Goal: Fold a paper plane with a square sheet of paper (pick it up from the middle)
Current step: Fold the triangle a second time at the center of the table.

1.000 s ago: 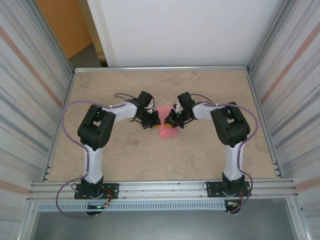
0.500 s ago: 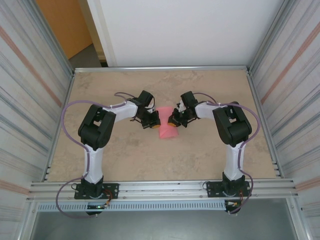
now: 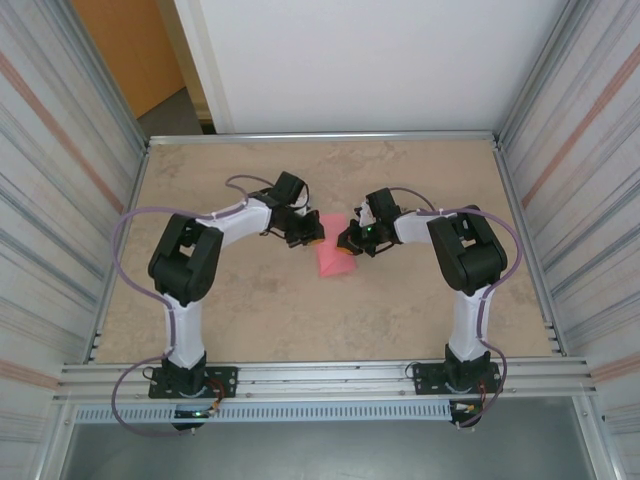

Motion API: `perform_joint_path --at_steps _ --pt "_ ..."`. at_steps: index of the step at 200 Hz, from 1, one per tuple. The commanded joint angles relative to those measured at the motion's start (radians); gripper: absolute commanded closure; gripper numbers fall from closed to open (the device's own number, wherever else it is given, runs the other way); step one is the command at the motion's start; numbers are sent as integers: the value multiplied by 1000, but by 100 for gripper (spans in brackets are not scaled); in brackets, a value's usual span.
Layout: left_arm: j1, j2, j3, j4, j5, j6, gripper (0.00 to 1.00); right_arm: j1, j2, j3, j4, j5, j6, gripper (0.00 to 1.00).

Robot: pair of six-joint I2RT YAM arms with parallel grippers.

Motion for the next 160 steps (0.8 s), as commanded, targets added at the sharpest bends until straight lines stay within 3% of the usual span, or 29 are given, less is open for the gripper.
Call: perform_joint_path --at_steps 1,80,160 --pt "-22 -61 -34 60 56 -9 100 -22 72 -47 -88 139 -25 100" --pt "-131 -12 -56 -17 -1 28 100 -27 74 -47 -93 125 -17 100" --pt "-129 70 -16 -74 -3 68 100 -29 80 -43 -96 111 -15 100"
